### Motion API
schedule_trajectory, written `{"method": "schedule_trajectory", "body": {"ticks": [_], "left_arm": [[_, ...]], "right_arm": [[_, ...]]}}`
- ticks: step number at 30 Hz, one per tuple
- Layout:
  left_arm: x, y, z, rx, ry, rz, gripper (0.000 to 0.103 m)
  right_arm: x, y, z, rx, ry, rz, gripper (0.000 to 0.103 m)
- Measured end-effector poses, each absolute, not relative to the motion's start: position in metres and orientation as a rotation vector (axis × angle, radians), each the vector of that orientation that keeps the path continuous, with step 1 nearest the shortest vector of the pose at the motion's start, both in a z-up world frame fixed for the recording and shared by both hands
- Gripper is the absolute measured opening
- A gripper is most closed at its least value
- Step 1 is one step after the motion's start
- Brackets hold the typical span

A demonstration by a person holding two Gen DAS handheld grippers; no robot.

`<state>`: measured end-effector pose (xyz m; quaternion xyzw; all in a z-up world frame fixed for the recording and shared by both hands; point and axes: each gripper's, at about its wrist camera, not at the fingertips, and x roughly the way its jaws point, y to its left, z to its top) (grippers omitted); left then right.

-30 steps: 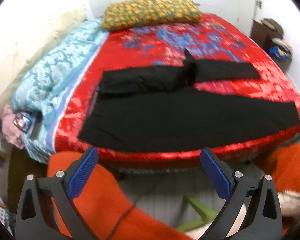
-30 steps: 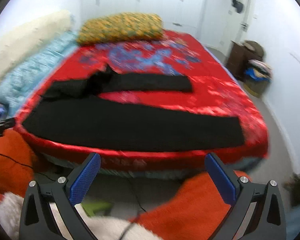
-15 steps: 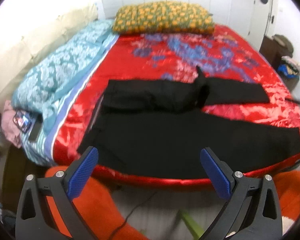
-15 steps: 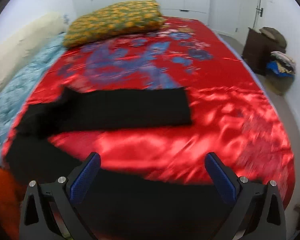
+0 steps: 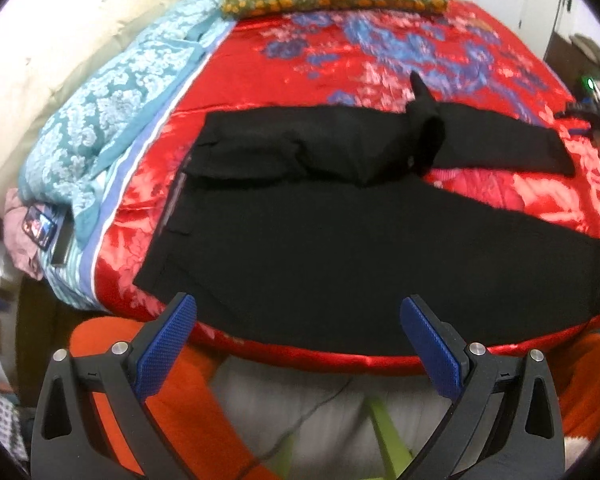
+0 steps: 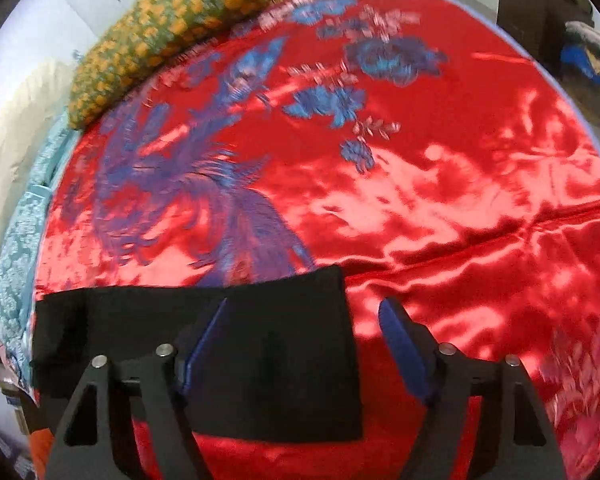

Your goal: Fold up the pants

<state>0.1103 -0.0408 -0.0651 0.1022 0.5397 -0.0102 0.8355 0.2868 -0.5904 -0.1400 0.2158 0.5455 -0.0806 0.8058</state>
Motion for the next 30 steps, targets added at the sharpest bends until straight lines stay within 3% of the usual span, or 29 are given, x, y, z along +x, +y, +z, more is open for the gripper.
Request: {"method": "schedule_trajectory", "body": {"ticks": [4,5,6,9,15,19,20,22,24,25,28,30], "left_arm": [[0.114,-0.053,-0.078,0.253,1.182,-0.028,0.102],[0.116,-0.055,-0.080,0.256,1.189,-0.032,0.102],[0.117,-0.058,-0.083,0.260,1.194,-0.036,0.102],[0.120,-0.065,-0.088,0.269,1.206,-0.042,0.102],[0.122,-0.079,-0.089,0.262,1.202,-0.076,0.102],[0.123,-0.090,-0.095,0.275,1.214,-0.105,0.102],[0.125,-0.092,-0.098,0.284,1.217,-0.107,0.102],[0.133,-0.094,-0.102,0.295,1.208,-0.104,0.102],[0.154,-0.090,-0.104,0.303,1.165,-0.087,0.102],[0.169,-0.086,-0.106,0.304,1.136,-0.073,0.102],[0.241,-0.073,-0.111,0.265,1.060,-0.046,0.102],[0.305,-0.073,-0.126,0.226,1.113,-0.107,0.102]], "right_arm": [[0.304,-0.601,-0.167,0.487,1.207,-0.154,0.069],[0.307,-0.602,-0.173,0.497,1.212,-0.142,0.060],[0.309,-0.602,-0.179,0.516,1.230,-0.109,0.035],[0.315,-0.591,-0.178,0.404,1.283,-0.106,0.015],[0.330,-0.610,-0.087,0.094,1.035,-0.303,0.014],[0.332,-0.646,-0.073,0.072,0.976,-0.463,0.014],[0.333,-0.648,-0.079,0.077,0.988,-0.470,0.015],[0.331,-0.651,-0.093,0.088,1.006,-0.496,0.025],[0.323,-0.652,-0.112,0.119,1.029,-0.536,0.075],[0.316,-0.651,-0.118,0.132,1.020,-0.547,0.081],[0.289,-0.640,-0.120,0.166,0.965,-0.527,0.083],[0.271,-0.626,-0.116,0.176,0.936,-0.508,0.083]]}}
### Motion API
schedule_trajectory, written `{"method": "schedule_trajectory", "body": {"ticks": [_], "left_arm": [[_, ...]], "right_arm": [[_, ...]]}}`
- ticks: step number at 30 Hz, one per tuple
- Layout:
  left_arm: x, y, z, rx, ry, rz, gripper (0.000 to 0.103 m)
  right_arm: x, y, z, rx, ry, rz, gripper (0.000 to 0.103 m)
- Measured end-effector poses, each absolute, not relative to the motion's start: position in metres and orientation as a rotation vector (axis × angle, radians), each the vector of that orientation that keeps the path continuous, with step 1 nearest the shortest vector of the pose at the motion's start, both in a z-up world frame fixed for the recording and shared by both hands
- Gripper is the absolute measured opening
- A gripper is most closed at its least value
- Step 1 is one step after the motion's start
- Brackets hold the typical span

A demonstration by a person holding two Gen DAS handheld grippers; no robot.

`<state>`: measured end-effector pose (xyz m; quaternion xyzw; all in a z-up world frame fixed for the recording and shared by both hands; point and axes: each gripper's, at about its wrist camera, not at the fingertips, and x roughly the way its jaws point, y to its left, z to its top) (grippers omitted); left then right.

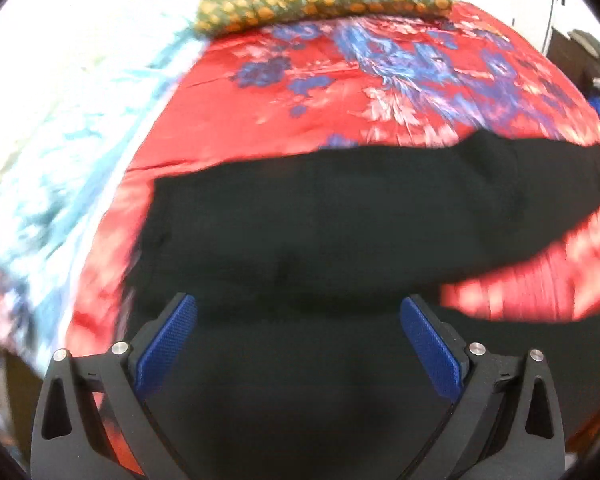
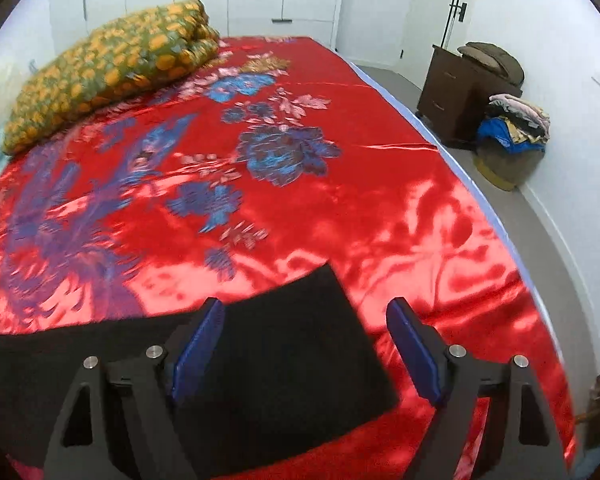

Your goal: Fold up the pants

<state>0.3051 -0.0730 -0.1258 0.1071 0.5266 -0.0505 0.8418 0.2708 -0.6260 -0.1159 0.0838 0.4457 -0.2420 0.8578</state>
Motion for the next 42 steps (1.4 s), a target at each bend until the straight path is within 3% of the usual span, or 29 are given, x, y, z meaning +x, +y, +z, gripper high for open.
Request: {"method": "schedule_trajectory", "body": {"ticks": [4,5,6,7,12,21,25,31,33,36,42], "left_arm": [[0.403,-0.096,-0.189,0.239,1.365,-0.282,0.101],[0.425,-0.100,-0.214,0.293,1.417,-0.243,0.094],[0.437,-0.102,-0.228,0.339,1.419,-0.187,0.092],[0.449,-0.102,-0.238,0.355,1.399,-0.145,0.103],[0.505,-0.083,-0.241,0.190,1.291,0.048,0.103],[0.515,-0.068,-0.227,0.294,1.138,0.187,0.103],[0.525,-0.023,-0.218,0.139,1.169,0.278,0.099],[0.476,-0.008,-0.175,0.047,1.188,-0.203,0.100],[0.443,-0.027,-0.181,0.195,1.253,-0.386,0.100],[0.431,-0.047,-0.215,0.541,1.191,-0.221,0.102],[0.496,-0.036,-0.225,0.294,1.155,0.173,0.103]], "right_arm": [[0.235,-0.587,-0.107,0.192,0.893,-0.400,0.084],[0.222,-0.574,-0.105,0.198,0.888,-0.364,0.084],[0.214,-0.565,-0.103,0.202,0.886,-0.342,0.085],[0.205,-0.556,-0.101,0.205,0.882,-0.320,0.085],[0.161,-0.506,-0.092,0.176,0.870,-0.229,0.089],[0.179,-0.445,-0.085,0.117,0.891,-0.053,0.096],[0.204,-0.409,-0.079,0.112,0.892,0.027,0.096],[0.209,-0.378,-0.086,0.205,0.905,0.137,0.098],[0.210,-0.369,-0.096,0.213,0.930,0.142,0.098],[0.206,-0.359,-0.110,0.283,0.950,0.149,0.098],[0.178,-0.343,-0.100,0.419,0.909,0.115,0.098]]}}
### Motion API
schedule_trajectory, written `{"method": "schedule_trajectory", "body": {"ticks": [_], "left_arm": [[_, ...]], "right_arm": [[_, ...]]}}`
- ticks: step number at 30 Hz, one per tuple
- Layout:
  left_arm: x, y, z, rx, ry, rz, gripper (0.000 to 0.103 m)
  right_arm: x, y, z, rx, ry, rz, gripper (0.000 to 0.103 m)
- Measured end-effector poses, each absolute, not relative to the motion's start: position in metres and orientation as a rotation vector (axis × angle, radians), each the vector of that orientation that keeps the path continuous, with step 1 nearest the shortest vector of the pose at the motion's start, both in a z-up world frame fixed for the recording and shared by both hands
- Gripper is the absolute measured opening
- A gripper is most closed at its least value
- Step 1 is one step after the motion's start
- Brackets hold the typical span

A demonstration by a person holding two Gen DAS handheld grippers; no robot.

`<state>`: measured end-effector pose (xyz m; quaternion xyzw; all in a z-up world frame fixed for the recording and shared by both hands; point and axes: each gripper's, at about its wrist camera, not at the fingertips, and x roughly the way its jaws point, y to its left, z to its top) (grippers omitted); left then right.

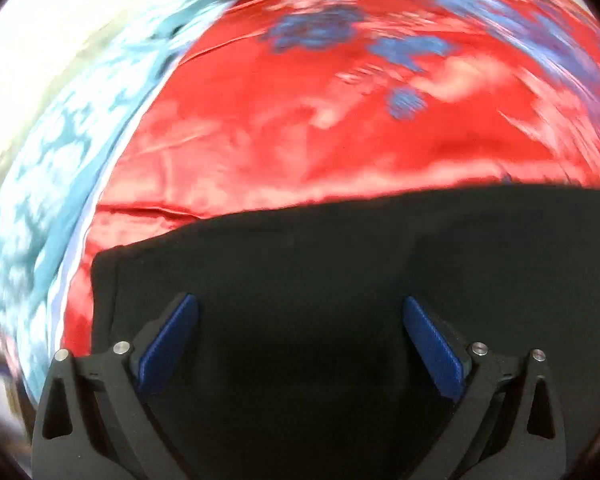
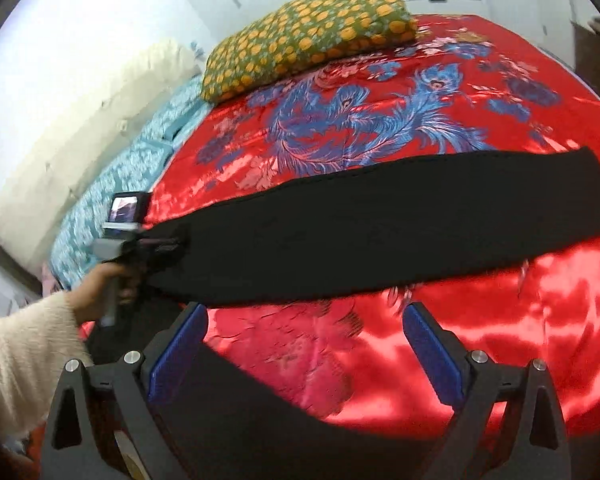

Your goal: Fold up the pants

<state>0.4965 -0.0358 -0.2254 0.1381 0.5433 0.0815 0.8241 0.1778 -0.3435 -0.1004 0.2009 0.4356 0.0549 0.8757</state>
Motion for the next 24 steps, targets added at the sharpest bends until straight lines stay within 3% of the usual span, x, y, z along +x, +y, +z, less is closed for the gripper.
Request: {"method": "schedule_trajectory", "body": {"ticks": [4,10,15,18,24], "left_arm": [[0.484,-0.039,-0.206,0.264,1.156,0.155,0.100],[0.353,-0.041,-0.157,0.264,1.076,-0.108,0.101],[0.249,-0.058,-0.175,0.250,1.091,-0.260,0.101],[0.226,-0.059,-0.208,0.194,1.131,-0.218,0.102],[0.207,-0.058,-0.212,0.135,1.055,-0.185,0.103]], "right_arm": [[0.135,-0.339,-0.090,0.406,0.880,0.059,0.098],[0.069,-0.321,-0.117,0.261,0.925,-0.074,0.103],[0.043,-0.295,-0.159,0.268,0.992,-0.140,0.103],[0.042,-0.283,-0.170,0.204,0.995,-0.164,0.103],[0.041,-0.275,-0.190,0.155,0.993,-0.197,0.103]]}}
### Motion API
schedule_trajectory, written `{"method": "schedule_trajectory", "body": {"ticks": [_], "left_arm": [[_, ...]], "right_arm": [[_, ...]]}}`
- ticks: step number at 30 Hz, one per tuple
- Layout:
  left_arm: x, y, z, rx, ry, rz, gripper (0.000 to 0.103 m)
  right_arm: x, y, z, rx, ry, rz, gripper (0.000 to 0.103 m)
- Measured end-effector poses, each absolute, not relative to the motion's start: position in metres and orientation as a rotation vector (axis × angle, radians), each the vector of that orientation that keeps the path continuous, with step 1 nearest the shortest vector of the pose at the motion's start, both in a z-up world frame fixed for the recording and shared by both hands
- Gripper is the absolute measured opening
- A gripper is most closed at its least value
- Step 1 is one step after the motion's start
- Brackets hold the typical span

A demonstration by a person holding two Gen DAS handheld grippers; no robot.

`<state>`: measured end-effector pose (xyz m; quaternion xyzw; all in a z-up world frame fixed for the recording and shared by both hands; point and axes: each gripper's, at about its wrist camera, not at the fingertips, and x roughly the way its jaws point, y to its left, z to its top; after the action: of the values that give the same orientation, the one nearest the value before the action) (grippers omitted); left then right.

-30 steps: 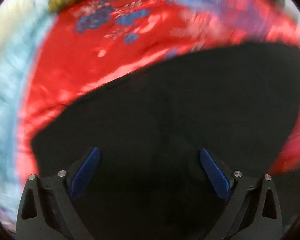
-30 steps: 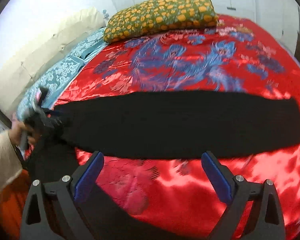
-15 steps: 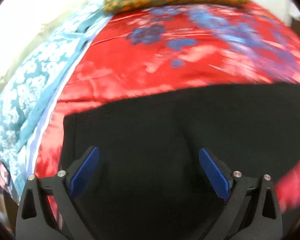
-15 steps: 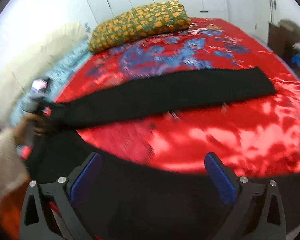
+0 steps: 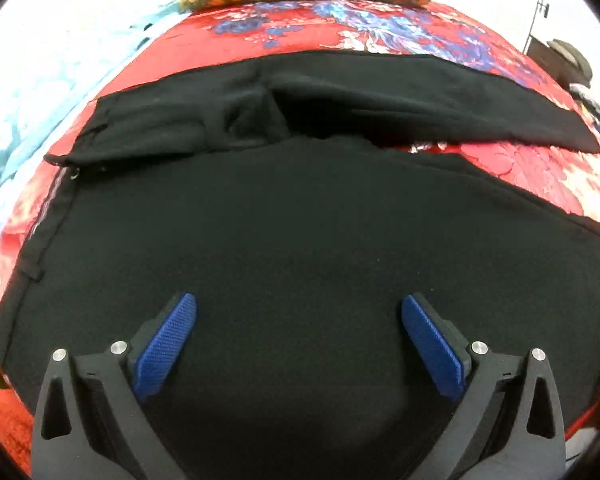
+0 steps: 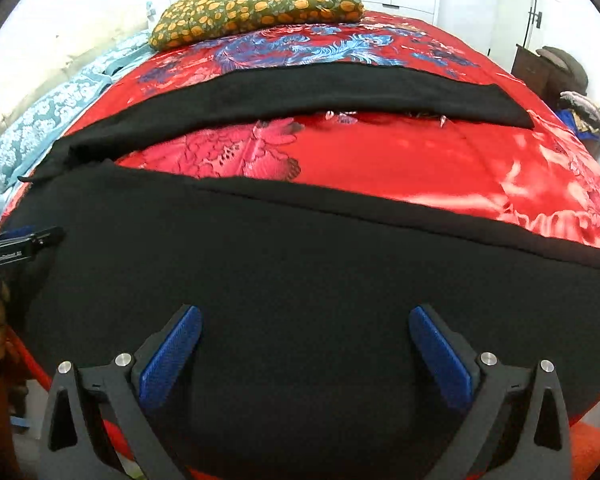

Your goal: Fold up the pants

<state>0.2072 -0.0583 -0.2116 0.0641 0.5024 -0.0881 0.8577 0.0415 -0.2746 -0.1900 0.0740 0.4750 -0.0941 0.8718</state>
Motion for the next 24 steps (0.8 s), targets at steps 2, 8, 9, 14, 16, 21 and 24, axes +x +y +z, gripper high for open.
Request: {"method": "schedule_trajectory", "body": {"ticks": [2,8,9,14,16,21,24], "left_arm": [[0.215,-0.050,-0.216,0.106,1.079,-0.206,0.103],[0.218,-0.052,-0.219,0.129,1.078,-0.193,0.102],[0.214,-0.049,-0.219,0.128,1.078,-0.191,0.102],[0.214,-0.046,-0.217,0.135,1.108,-0.202,0.102],[0.212,-0.045,-0.217,0.144,1.109,-0.215,0.102],[0.203,-0.041,-0.219,0.151,1.049,-0.232,0.102],[0.198,-0.042,-0.219,0.151,1.016,-0.220,0.102]], "right_arm": [[0.042,-0.275,-0.191,0.164,0.989,-0.202,0.103],[0.039,-0.273,-0.196,0.155,0.969,-0.198,0.103],[0.040,-0.273,-0.196,0.153,0.969,-0.199,0.103],[0.040,-0.272,-0.196,0.157,0.981,-0.191,0.103],[0.041,-0.272,-0.196,0.157,0.987,-0.197,0.103],[0.042,-0.270,-0.197,0.149,0.986,-0.210,0.103],[0.042,-0.270,-0.197,0.149,0.983,-0.205,0.103]]}}
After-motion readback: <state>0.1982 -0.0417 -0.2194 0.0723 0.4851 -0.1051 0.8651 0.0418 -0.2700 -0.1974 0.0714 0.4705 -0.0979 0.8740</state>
